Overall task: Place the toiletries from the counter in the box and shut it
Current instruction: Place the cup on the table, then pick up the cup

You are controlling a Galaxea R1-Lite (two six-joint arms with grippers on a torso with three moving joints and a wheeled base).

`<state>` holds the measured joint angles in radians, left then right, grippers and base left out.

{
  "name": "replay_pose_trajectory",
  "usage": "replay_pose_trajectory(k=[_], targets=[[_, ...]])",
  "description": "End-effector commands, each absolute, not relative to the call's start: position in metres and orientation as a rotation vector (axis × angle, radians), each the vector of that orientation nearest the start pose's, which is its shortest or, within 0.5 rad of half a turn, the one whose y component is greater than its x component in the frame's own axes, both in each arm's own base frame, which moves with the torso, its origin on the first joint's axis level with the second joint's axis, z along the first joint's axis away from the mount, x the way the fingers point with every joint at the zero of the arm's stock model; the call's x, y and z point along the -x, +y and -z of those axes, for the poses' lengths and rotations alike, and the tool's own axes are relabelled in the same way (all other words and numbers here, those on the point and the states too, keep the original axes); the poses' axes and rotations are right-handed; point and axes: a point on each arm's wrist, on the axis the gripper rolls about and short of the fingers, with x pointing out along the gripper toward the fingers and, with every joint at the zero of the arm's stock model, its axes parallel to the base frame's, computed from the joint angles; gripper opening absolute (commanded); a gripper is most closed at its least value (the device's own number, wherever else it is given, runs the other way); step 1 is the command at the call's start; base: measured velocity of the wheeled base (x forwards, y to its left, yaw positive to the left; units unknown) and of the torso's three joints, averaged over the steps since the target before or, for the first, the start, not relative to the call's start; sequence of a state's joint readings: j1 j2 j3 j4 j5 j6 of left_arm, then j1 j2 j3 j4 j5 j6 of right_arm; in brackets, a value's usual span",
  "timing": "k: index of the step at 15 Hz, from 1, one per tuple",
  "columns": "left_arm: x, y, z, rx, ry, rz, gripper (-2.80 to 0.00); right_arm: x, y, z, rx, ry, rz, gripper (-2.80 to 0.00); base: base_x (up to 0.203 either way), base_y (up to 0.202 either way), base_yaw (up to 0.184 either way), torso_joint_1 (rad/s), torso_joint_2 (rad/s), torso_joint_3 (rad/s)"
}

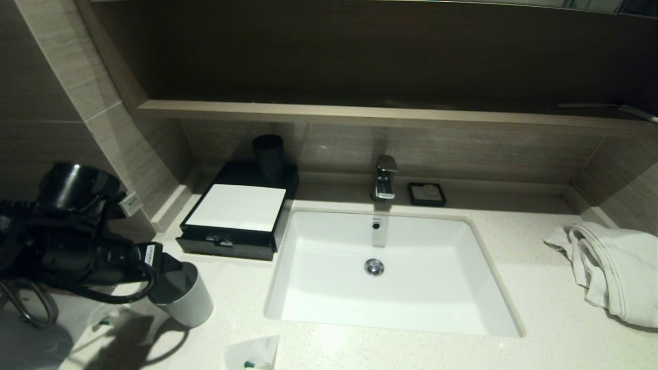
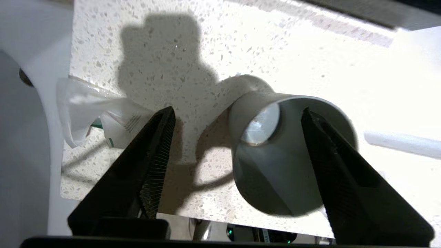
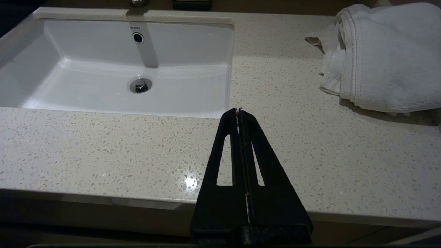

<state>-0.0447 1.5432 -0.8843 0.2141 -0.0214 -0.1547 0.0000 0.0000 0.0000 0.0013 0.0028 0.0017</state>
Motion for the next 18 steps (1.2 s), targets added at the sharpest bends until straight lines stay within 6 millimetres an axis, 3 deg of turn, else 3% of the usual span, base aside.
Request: replay_pose_trajectory(k=[1, 4, 8, 10, 13, 18], targets=[[-0.226, -0.011, -0.193, 0.14, 0.795, 0.004, 0.0, 0.023, 0.0, -0.075, -0.002, 0.002, -0.003, -2.8, 0.0, 0.0, 0.0, 0.0, 0.0, 0.0], [-0.191, -0.009, -0.214, 0.144, 0.68, 0.019, 0.0, 0.023, 0.0, -0.075, -0.002, 0.002, -0.003, -2.8, 0.0, 0.0, 0.0, 0.0, 0.0, 0.0], [-0.169, -0.01, -0.174, 0.15, 0.699, 0.084, 0.0, 0.023, 0.0, -0.075, -0.002, 0.002, -0.003, -2.8, 0.0, 0.0, 0.0, 0.0, 0.0, 0.0], [-0.166, -0.01, -0.156, 0.146, 0.608, 0.104, 0.0, 0.023, 0.0, -0.075, -0.002, 0.002, -0.003, -2.8, 0.0, 0.0, 0.0, 0.0, 0.0, 0.0], [-0.152, -0.009, -0.149, 0.148, 0.455, 0.131, 0.0, 0.023, 0.0, -0.075, -0.002, 0.002, -0.003, -2.8, 0.0, 0.0, 0.0, 0.0, 0.0, 0.0], [-0.135, -0.009, -0.134, 0.142, 0.479, 0.14, 0.0, 0.023, 0.0, -0.075, -0.002, 0.002, -0.003, -2.8, 0.0, 0.0, 0.0, 0.0, 0.0, 0.0]])
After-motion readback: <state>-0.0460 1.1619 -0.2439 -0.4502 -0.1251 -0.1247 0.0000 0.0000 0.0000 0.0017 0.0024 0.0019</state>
